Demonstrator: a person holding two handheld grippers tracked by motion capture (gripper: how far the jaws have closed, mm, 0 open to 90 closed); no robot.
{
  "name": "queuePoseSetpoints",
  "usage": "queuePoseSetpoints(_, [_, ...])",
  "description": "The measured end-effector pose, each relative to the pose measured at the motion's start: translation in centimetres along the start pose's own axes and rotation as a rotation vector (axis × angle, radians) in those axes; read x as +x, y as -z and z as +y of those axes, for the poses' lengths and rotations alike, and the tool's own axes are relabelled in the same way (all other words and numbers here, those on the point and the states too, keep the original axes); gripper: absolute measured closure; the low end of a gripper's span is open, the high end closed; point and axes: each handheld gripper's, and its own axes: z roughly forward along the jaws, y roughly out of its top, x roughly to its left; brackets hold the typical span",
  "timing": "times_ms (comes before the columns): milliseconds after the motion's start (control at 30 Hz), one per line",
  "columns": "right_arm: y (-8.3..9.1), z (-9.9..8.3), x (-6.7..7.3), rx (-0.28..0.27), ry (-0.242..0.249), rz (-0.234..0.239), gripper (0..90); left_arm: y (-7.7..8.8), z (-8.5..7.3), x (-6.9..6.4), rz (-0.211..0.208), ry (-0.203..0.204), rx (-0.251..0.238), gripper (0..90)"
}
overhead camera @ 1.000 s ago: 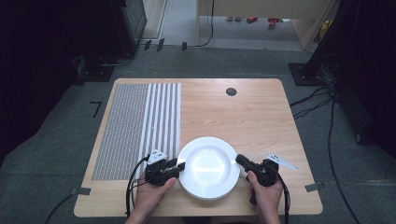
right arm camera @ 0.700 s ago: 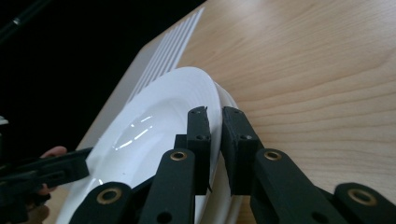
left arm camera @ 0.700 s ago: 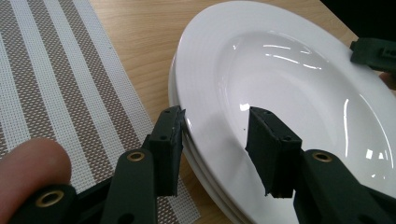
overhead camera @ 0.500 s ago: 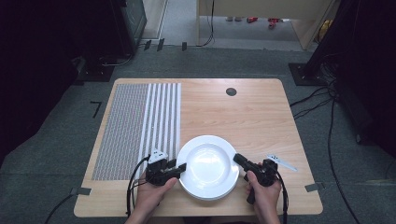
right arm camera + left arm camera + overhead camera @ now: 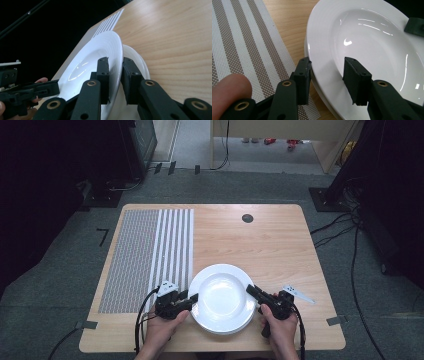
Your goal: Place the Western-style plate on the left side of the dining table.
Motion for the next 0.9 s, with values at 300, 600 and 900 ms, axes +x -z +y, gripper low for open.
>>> queuePoseSetpoints(300, [-0.20, -0.19, -0.03, -0.006, 0.018, -0.005, 78.3, 0.17, -0.05, 0.46, -0.030, 0.038, -0.013, 62.3])
queuePoseSetpoints(600, [-0.28, -0.38, -0.01, -0.011, -0.037, -0.011, 79.1, 0.61, 0.08, 0.69, -0.047, 0.063, -0.030, 66.1])
queuePoseSetpoints(900, [-0.34, -0.33, -0.05, -0.020, -0.065, -0.018, 79.2, 0.92, 0.26, 0.83, -0.077, 0.087, -0.048, 69.7])
